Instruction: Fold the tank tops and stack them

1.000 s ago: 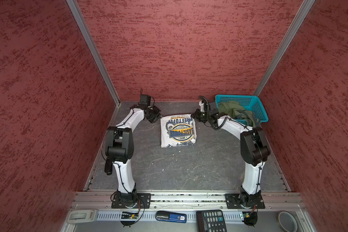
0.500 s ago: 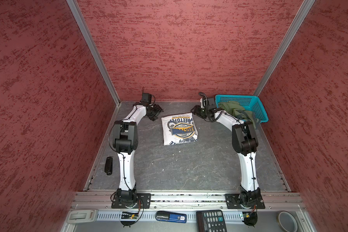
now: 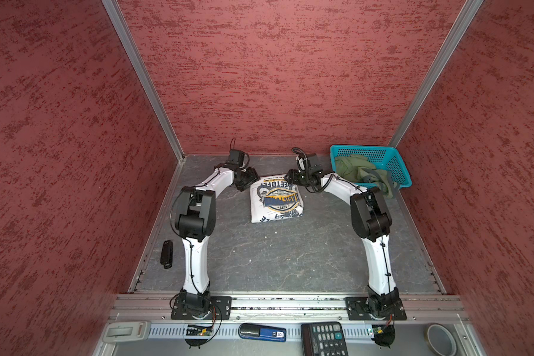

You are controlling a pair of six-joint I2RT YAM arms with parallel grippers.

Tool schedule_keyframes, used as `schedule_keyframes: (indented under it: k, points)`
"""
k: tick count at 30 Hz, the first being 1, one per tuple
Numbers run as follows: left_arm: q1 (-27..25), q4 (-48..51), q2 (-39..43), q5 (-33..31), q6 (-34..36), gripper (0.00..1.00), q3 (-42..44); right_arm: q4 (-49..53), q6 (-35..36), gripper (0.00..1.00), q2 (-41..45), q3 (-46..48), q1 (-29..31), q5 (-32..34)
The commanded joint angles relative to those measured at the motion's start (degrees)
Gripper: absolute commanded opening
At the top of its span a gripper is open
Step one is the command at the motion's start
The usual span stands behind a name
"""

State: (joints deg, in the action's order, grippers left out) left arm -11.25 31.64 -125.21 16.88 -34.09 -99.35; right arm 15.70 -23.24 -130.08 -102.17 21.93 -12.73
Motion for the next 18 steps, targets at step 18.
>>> schedule_keyframes:
  k: [18]
  points:
    - [-1.0,16.3,-14.8,-18.1,2.2,0.53,-16.9,9.7,5.5,0.60,-10.5,-9.1,-0.4,12.7]
